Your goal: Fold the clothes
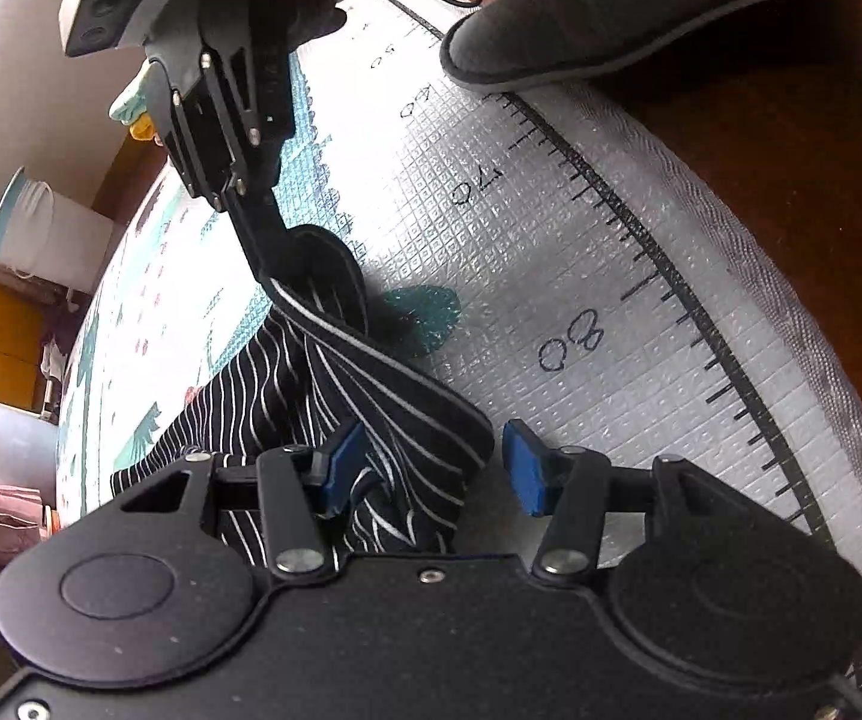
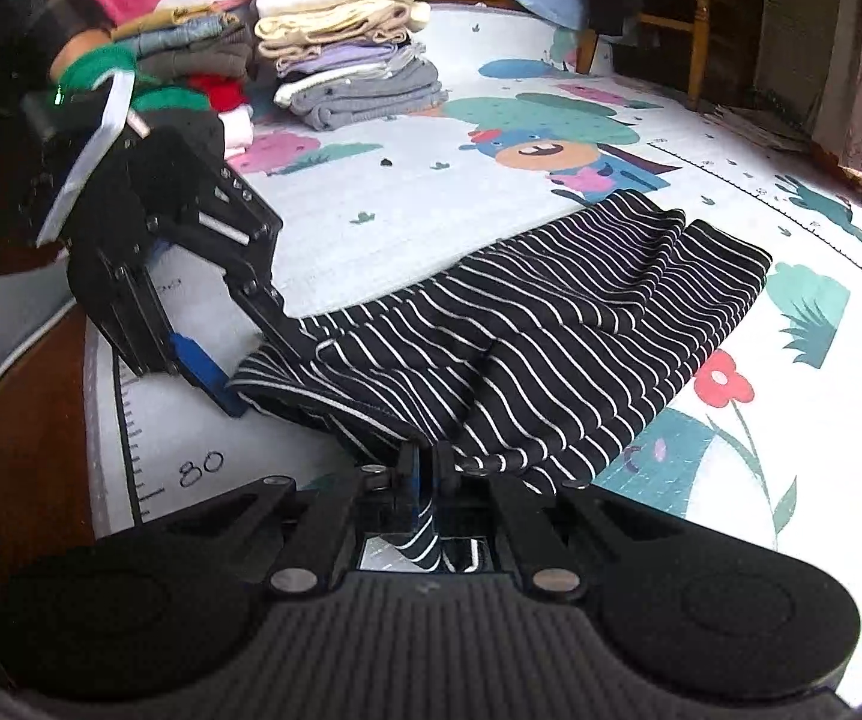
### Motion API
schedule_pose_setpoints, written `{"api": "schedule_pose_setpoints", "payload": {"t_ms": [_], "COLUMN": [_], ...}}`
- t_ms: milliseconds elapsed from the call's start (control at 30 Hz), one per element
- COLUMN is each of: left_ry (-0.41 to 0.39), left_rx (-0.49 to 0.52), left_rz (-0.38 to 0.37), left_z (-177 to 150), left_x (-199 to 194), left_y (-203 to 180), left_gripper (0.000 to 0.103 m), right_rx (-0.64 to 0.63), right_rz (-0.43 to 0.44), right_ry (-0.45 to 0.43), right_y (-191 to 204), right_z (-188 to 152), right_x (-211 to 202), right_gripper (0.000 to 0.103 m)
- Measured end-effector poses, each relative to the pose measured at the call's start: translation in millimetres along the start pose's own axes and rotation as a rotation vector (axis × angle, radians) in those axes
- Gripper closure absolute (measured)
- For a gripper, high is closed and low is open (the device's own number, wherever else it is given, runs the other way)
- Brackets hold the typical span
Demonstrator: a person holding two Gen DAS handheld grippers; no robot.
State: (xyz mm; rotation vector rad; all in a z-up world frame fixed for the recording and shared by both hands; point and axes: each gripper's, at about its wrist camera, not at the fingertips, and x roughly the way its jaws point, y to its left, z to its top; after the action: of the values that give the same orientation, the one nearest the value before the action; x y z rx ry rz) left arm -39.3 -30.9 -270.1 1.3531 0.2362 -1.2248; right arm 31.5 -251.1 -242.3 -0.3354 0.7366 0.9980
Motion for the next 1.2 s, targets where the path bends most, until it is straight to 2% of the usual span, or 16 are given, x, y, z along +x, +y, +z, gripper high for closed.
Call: {"api": "schedule_pose_setpoints", "payload": {"t_ms": [33,100,167,233,267,367,433,500,567,600,633,733,867,933,1033,1200], "left_ry": [0.005,0.004,-0.001,-0.017,-0.023,-0.028,-0.034,-0.031,-0.023,-0.018,-0.014,0.001,-0.002,-0.012,-0.034,-0.066], "left_rx": [-0.019,-0.084,-0.199,-0.331,-0.387,-0.468,-0.504,-0.489,-0.475,-0.469,-0.462,-0.304,-0.239,-0.242,-0.314,-0.492], "left_rz": [0.007,0.013,-0.003,-0.014,-0.012,-0.002,-0.01,-0.016,-0.032,-0.04,-0.047,-0.092,-0.177,-0.231,-0.323,-0.379], "left_z": [1,2,-1,-5,-7,-12,-14,-15,-15,-16,-16,-8,1,4,6,-10], "left_x": [-1,-4,-7,-13,-15,-18,-21,-22,-20,-19,-18,-18,-27,-33,-44,-59], "left_y": [3,13,34,54,63,82,89,87,82,80,77,54,30,25,33,96], "left_gripper": [0.084,0.088,0.088,0.089,0.089,0.089,0.089,0.089,0.089,0.089,0.089,0.091,0.093,0.093,0.093,0.093], "right_rx": [-0.004,-0.015,-0.109,-0.259,-0.341,-0.509,-0.537,-0.555,-0.583,-0.582,-0.557,-0.511,-0.511,-0.524,-0.529,-0.449], "right_rz": [0.006,0.016,-0.016,-0.079,-0.115,-0.175,-0.209,-0.254,-0.286,-0.285,-0.269,-0.226,-0.163,-0.097,-0.003,0.086], "right_ry": [-0.002,-0.006,0.003,0.037,0.059,0.119,0.106,0.092,0.092,0.102,0.104,0.102,0.099,0.121,0.158,0.165], "right_y": [0,1,12,30,39,59,62,63,61,58,54,47,52,62,77,56], "right_z": [0,0,-6,-18,-25,-40,-38,-34,-29,-28,-25,-19,-15,-17,-18,16], "right_x": [0,-1,-3,-1,1,14,22,30,39,42,41,37,23,16,4,-18], "right_gripper": [0.098,0.097,0.088,0.039,0.036,0.038,0.037,0.038,0.045,0.057,0.077,0.08,0.081,0.081,0.081,0.081]}}
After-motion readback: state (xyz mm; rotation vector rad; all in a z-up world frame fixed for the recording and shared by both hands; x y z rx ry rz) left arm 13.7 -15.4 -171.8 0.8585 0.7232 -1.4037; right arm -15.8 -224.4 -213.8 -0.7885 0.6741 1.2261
